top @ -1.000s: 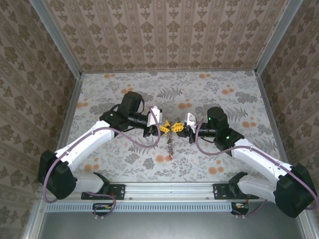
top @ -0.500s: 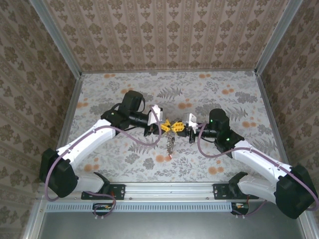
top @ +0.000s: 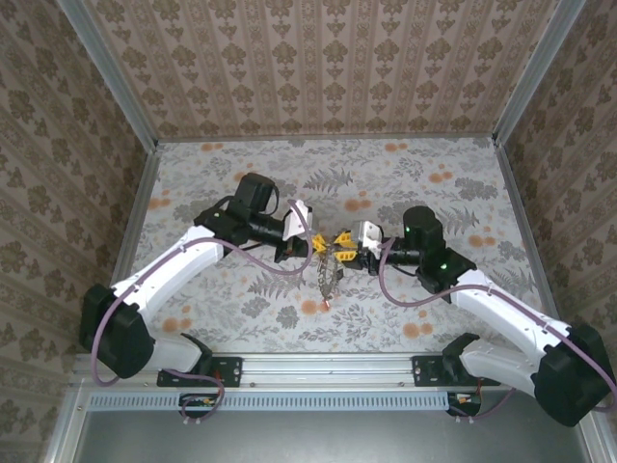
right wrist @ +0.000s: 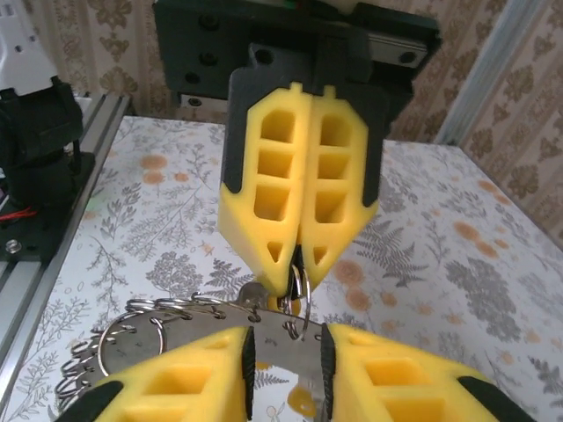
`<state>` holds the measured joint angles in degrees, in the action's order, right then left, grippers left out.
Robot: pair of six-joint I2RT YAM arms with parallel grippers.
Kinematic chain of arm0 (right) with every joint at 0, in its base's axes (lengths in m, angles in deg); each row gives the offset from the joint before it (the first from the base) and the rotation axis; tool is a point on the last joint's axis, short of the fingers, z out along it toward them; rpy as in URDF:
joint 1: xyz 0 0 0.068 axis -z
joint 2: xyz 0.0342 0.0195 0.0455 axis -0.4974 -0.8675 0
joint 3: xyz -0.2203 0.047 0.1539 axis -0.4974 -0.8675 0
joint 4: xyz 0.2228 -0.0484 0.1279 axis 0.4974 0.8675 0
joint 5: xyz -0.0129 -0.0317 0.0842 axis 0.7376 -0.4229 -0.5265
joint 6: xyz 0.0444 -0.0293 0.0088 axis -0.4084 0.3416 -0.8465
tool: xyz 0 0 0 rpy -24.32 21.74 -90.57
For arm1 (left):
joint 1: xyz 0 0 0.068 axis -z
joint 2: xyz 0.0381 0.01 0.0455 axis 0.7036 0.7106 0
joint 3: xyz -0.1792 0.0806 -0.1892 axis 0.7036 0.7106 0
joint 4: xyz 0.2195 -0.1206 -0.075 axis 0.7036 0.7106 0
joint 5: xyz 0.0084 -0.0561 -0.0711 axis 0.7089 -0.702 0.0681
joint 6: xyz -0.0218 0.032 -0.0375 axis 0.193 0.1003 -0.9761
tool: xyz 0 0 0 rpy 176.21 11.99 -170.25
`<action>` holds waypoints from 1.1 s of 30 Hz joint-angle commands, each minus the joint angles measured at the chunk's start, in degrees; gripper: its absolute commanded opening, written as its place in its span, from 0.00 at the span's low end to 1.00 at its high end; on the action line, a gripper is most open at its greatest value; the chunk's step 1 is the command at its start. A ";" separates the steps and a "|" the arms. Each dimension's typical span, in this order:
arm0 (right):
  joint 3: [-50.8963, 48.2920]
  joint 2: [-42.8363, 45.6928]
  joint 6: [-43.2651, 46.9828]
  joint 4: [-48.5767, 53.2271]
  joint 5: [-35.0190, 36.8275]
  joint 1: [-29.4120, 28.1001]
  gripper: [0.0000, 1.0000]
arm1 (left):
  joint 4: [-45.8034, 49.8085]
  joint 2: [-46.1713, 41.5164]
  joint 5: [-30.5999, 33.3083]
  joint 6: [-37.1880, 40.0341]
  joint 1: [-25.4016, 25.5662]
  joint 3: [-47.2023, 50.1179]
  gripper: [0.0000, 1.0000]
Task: Put the keys on the keyring
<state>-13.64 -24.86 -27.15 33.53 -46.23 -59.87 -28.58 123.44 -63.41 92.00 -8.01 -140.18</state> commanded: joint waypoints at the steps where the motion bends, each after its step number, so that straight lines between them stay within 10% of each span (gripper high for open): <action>1: 5.39 0.18 8.69 13.89 3.92 -0.12 0.33 | 4.99 0.07 3.86 1.71 0.02 -2.89 0.00; 15: 13.11 -8.69 7.35 18.45 5.90 -3.97 0.38 | 6.77 1.11 4.89 1.40 1.79 -4.82 0.00; 33: 14.99 -10.80 5.99 20.11 4.44 -3.97 0.17 | 7.64 1.89 5.85 2.54 3.04 -5.49 0.00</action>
<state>-0.29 -34.65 -20.42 52.44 -41.23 -63.63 -20.91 125.04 -55.89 93.29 -5.41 -143.48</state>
